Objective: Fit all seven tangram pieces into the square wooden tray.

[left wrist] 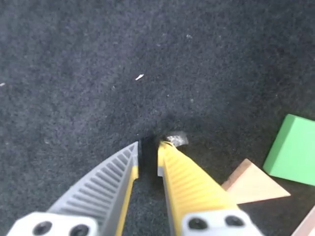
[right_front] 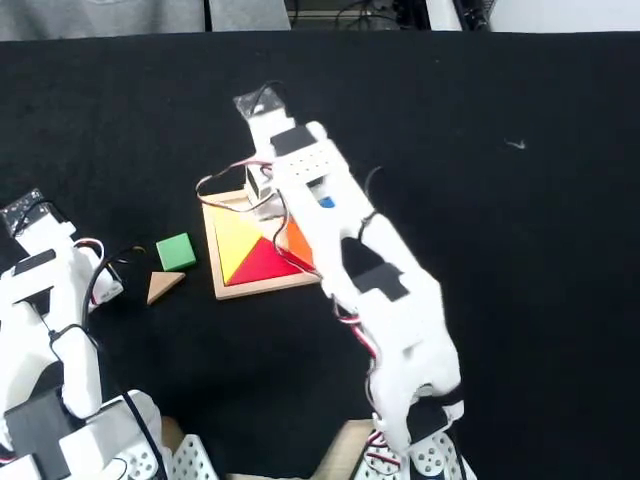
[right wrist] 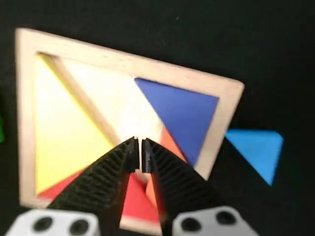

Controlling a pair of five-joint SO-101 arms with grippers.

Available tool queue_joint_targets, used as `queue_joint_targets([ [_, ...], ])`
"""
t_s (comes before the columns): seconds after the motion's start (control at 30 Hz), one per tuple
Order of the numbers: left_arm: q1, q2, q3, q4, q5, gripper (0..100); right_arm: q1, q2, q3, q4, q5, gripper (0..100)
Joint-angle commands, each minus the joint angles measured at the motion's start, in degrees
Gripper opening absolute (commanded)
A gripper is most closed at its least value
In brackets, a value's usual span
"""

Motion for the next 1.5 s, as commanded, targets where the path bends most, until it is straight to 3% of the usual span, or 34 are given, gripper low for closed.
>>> queue_joint_targets([
  [0.0,1.54,-2.11,-1.10,-0.26,-0.88,9,5.10,-13.58,-0.84,4.66,0.35,1.1],
  [0.1,2.51,-2.73,-5.49,2.81,-4.31,13,8.35,-21.49,6.29,3.60,3.25,1.1],
  [0.3,8.84,-6.77,-18.68,18.64,-9.49,18,12.57,-37.14,32.13,-8.53,6.24,1.1],
  [0.4,11.21,-6.95,-23.16,21.80,-6.86,18,15.30,-42.42,45.76,-19.25,6.24,1.1],
  [0.53,15.78,-3.43,-24.31,21.63,2.73,19,16.62,-43.82,56.04,-28.66,6.24,1.1],
  [0.63,19.65,1.85,-25.36,21.36,9.41,21,16.79,-42.24,57.45,-31.82,6.24,1.1],
  [0.9,22.64,16.18,-32.13,21.36,11.43,25,16.79,-36.09,56.75,-36.04,6.33,1.1],
  [1.47,18.42,26.20,-33.27,13.27,12.84,25,16.79,-35.82,56.13,-35.69,8.44,1.1],
])
